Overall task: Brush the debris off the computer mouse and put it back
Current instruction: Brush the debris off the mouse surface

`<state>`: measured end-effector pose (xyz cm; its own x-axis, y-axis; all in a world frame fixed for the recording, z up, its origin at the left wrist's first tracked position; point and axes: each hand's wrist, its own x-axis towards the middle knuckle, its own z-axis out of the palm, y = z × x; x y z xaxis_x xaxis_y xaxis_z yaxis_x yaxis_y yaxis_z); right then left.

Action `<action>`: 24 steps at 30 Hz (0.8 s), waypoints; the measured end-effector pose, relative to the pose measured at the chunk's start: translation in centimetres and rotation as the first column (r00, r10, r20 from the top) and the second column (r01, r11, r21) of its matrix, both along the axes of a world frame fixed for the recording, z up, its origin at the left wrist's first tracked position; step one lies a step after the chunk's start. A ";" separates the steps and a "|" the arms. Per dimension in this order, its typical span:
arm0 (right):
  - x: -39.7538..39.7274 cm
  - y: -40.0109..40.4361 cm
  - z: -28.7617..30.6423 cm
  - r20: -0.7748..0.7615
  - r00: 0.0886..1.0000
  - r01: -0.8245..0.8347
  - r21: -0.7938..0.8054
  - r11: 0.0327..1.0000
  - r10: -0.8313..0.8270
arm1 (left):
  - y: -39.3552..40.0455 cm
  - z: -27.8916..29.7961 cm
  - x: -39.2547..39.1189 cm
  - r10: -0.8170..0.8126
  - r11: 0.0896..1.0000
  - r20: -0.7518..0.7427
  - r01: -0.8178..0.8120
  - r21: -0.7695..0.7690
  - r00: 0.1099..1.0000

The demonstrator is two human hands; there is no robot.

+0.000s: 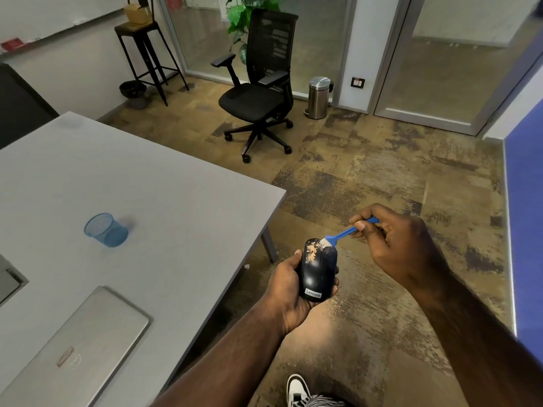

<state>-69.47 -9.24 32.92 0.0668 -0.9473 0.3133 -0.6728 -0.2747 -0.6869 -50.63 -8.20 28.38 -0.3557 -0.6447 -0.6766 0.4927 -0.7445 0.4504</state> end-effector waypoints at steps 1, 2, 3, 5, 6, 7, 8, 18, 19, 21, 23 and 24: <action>-0.1 0.1 0.0 -0.017 1.000 -0.024 -0.005 1.000 0.024 | 0.0 0.0 0.0 -0.004 1.000 0.003 0.004 0.001 1.000; 0.0 0.2 0.1 -0.041 0.998 -0.048 -0.014 0.999 0.047 | 0.0 0.0 0.0 -0.007 1.000 0.007 0.007 0.001 1.000; 0.0 0.2 0.1 -0.058 0.997 -0.056 -0.018 0.998 0.055 | 0.0 0.0 0.1 -0.006 1.000 0.010 0.006 0.002 1.000; 0.0 0.1 0.2 -0.052 0.998 -0.019 -0.015 1.000 0.018 | 0.0 -0.1 0.1 0.003 1.000 0.003 -0.003 0.001 1.000; 0.0 0.0 0.2 -0.043 0.999 0.002 -0.020 1.000 -0.003 | 0.1 -0.1 0.0 0.005 1.000 -0.005 -0.005 -0.002 1.000; 0.1 -0.1 0.2 -0.031 0.999 0.011 -0.021 1.000 -0.012 | 0.1 -0.1 0.0 0.002 1.000 -0.010 -0.002 -0.005 1.000; 0.1 0.0 0.2 -0.021 1.000 0.003 -0.013 1.000 -0.004 | 0.1 0.0 -0.1 -0.003 1.000 -0.013 0.003 -0.005 1.000; -0.1 0.2 -0.1 -0.042 0.999 -0.017 -0.028 0.999 0.016 | 0.3 0.2 0.0 -0.019 1.000 0.008 0.019 0.000 1.000; -0.1 0.2 -0.1 -0.049 0.998 -0.029 -0.030 0.999 0.027 | 0.3 0.2 0.0 -0.022 1.000 0.013 0.022 0.002 1.000; -0.3 0.0 -0.1 -0.051 0.998 -0.023 -0.030 0.999 0.021 | 0.3 0.1 0.0 -0.020 1.000 0.013 0.020 0.011 1.000; -0.3 -0.1 0.0 -0.055 0.998 0.017 -0.055 0.998 -0.020 | 0.3 0.1 -0.1 -0.013 1.000 0.001 0.013 0.017 1.000; -0.4 -0.1 0.0 -0.054 0.998 0.026 -0.053 0.998 -0.029 | 0.3 0.1 -0.1 -0.014 1.000 -0.004 0.014 0.018 1.000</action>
<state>-69.83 -9.31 32.96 0.0598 -0.9313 0.3593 -0.7167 -0.2906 -0.6339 -50.71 -7.93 28.47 -0.3675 -0.6275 -0.6865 0.4839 -0.7593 0.4350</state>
